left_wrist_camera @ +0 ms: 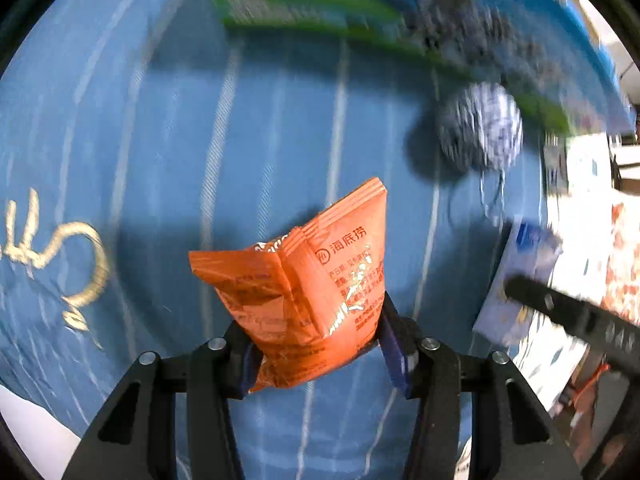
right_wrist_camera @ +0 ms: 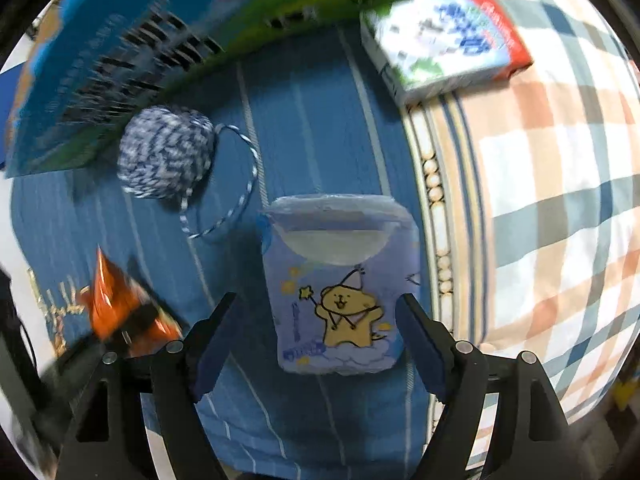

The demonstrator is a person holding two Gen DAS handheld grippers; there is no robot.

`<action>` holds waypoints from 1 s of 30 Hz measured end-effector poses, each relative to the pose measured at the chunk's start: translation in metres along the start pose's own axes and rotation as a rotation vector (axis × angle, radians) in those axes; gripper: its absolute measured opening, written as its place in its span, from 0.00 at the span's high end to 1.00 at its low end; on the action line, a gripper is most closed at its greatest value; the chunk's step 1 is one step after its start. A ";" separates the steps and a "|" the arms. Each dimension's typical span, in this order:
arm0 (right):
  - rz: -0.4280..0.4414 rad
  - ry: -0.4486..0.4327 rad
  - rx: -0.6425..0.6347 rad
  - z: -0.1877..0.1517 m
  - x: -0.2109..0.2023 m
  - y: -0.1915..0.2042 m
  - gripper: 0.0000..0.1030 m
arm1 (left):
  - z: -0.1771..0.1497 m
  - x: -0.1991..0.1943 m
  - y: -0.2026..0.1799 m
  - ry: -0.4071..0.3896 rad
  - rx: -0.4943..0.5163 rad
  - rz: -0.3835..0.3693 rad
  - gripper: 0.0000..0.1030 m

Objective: Organize soft objects
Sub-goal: 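Lift both held packs and carry them over the cardboard box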

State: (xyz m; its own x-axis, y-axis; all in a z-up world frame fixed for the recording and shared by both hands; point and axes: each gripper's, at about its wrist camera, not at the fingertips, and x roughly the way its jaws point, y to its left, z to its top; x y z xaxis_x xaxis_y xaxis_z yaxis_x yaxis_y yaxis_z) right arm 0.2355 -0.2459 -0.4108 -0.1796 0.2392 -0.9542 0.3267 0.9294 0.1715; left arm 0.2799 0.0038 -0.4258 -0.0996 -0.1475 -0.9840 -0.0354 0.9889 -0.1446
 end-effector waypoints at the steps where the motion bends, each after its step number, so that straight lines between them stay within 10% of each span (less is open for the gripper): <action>1: -0.015 -0.002 0.005 0.001 0.008 0.010 0.21 | -0.003 0.004 -0.002 0.014 0.004 -0.004 0.52; 6: -0.126 -0.035 0.019 0.004 0.020 0.013 0.21 | -0.003 0.027 -0.007 0.077 0.030 0.002 0.52; 26: -0.105 -0.020 0.035 0.001 0.010 -0.014 0.21 | -0.015 0.022 -0.041 0.027 0.021 0.049 0.55; 30: -0.097 -0.026 0.029 0.011 0.031 0.009 0.35 | -0.016 0.025 -0.039 0.020 0.020 0.056 0.57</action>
State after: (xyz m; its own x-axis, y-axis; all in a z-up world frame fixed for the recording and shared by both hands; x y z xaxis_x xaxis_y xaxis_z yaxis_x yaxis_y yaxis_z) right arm 0.2429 -0.2333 -0.4413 -0.1878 0.1410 -0.9720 0.3358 0.9392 0.0714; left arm 0.2627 -0.0390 -0.4429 -0.1209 -0.0918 -0.9884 -0.0096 0.9958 -0.0913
